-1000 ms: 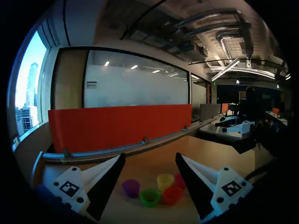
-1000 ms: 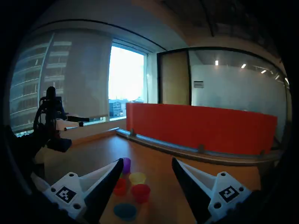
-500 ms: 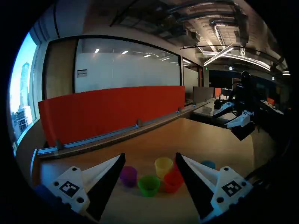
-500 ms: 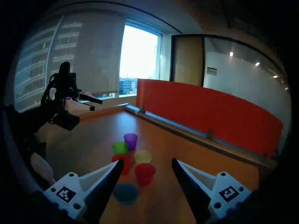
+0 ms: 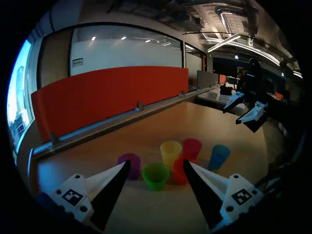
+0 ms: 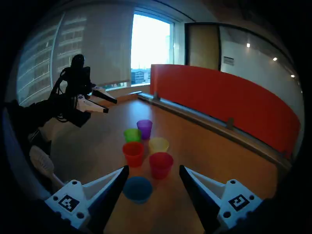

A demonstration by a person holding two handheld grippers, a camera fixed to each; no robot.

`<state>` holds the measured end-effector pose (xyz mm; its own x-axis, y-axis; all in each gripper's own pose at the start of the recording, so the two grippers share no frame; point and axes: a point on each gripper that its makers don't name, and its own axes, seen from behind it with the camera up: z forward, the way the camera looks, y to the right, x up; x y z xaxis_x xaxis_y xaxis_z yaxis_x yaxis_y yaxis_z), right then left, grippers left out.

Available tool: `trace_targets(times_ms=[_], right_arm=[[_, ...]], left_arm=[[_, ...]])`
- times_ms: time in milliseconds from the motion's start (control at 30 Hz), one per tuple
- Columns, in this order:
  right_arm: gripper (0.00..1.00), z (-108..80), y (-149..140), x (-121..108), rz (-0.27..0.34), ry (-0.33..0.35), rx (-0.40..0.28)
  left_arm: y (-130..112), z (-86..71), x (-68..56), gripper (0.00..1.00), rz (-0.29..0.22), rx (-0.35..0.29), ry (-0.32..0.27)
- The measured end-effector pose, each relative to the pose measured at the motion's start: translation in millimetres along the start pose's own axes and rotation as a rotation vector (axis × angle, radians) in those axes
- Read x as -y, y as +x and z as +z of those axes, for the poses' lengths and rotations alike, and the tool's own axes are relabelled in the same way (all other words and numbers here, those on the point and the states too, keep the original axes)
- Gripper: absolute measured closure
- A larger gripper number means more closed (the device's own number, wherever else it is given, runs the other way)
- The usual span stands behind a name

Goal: Pour water

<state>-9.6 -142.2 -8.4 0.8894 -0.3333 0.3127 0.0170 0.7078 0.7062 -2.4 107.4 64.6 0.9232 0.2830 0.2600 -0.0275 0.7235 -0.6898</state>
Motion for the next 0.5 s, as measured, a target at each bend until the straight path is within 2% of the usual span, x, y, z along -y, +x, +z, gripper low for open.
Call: trace_targets(times_ms=[500], right_arm=[[0.00,14.0,-40.3,18.0,-0.021,0.059,0.097]], left_arm=[[-36.8,13.6,-2.8,0.00,0.028,0.079,-0.028]])
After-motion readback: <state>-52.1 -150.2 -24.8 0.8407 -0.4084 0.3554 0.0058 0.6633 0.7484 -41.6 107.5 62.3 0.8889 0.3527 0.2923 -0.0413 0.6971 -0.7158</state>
